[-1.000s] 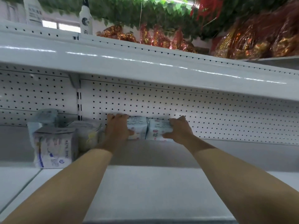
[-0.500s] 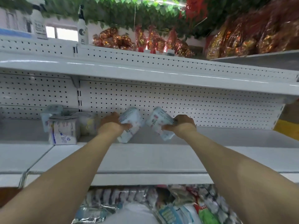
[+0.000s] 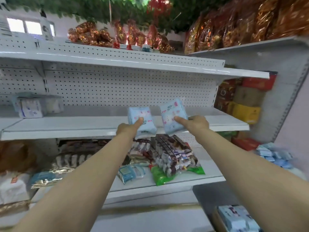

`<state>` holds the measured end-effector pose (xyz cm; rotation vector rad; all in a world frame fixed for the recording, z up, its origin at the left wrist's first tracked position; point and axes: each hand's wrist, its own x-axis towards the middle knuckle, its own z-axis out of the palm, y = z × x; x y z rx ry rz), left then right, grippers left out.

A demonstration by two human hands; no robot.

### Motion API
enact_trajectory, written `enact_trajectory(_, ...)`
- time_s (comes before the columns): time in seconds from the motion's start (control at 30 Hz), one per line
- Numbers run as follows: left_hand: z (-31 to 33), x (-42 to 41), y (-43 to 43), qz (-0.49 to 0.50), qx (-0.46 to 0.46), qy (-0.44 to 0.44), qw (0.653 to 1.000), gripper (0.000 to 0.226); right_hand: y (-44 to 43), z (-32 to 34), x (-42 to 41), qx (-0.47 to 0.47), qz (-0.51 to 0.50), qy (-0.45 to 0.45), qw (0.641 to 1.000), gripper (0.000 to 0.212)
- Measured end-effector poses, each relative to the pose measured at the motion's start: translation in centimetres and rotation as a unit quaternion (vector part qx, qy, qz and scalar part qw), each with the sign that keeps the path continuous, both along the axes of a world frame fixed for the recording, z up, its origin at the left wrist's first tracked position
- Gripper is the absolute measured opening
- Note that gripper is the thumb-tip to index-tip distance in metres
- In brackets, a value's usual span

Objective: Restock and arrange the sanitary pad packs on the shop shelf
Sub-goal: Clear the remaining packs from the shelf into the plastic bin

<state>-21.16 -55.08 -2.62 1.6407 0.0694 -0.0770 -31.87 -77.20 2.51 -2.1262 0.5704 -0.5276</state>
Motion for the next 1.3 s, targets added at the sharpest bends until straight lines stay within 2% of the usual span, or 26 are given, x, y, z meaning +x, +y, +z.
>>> enact_trajectory(0.13, -1.6, -6.8, -6.7, -0.03, -0.012, 0.012, 0.999, 0.057, -5.5, -1.8, -7.5, 0.021, -0.033, 0.007, 0.999, 0.054)
enact_trajectory(0.2, -2.9, -9.1, -9.7, -0.058, -0.02, 0.023, 0.998, 0.065, -8.1, -3.2, -10.5, 0.055, -0.05, 0.005, 0.997, 0.05)
enact_trajectory(0.3, -5.6, -11.4, -13.8, -0.089, -0.02, 0.044, 0.995, 0.092, -11.6, -5.9, -14.3, 0.105, -0.071, 0.001, 0.992, 0.047)
enact_trajectory(0.33, -6.9, -11.6, -15.1, -0.1, -0.017, 0.051, 0.994, 0.095, -12.8, -6.9, -15.3, 0.118, -0.083, -0.004, 0.99, 0.05)
enact_trajectory(0.43, -10.3, -13.0, -18.8, -0.122, -0.004, 0.077, 0.989, 0.073, -16.8, -10.4, -17.3, 0.13, -0.125, 0.02, 0.983, 0.079)
enact_trajectory(0.47, -11.3, -13.4, -19.9, -0.135, 0.008, 0.091, 0.987, 0.072, -17.8, -11.5, -17.8, 0.132, -0.135, 0.038, 0.981, 0.081)
enact_trajectory(0.53, -13.8, -13.9, -22.1, -0.158, 0.02, 0.125, 0.979, 0.074, -20.1, -13.9, -18.5, 0.144, -0.151, 0.066, 0.976, 0.077)
enact_trajectory(0.63, -17.8, -13.9, -25.7, -0.169, 0.034, 0.15, 0.974, 0.063, -23.6, -17.5, -18.6, 0.184, -0.182, 0.072, 0.963, 0.075)
enact_trajectory(0.7, -20.7, -13.6, -28.2, -0.177, 0.048, 0.176, 0.967, 0.061, -25.8, -19.8, -18.4, 0.184, -0.177, 0.114, 0.96, 0.055)
enact_trajectory(0.73, -22.2, -13.3, -29.5, -0.182, 0.054, 0.181, 0.965, 0.057, -27.0, -21.1, -18.1, 0.182, -0.178, 0.135, 0.958, 0.052)
enact_trajectory(1.03, -31.3, -10.3, -38.2, -0.202, 0.09, 0.273, 0.936, 0.074, -36.8, -30.9, -13.1, 0.17, -0.151, 0.275, 0.934, 0.06)
enact_trajectory(1.17, -35.3, -9.5, -39.9, -0.172, 0.124, 0.303, 0.929, 0.056, -39.4, -36.2, -12.2, 0.22, -0.144, 0.303, 0.916, 0.053)
enact_trajectory(1.27, -38.8, -9.5, -40.3, -0.152, 0.149, 0.33, 0.92, 0.078, -40.9, -40.3, -12.0, 0.236, -0.12, 0.322, 0.909, 0.046)
enact_trajectory(1.3, -39.9, -9.7, -40.4, -0.15, 0.164, 0.337, 0.915, 0.079, -41.4, -41.7, -11.8, 0.232, -0.104, 0.331, 0.909, 0.041)
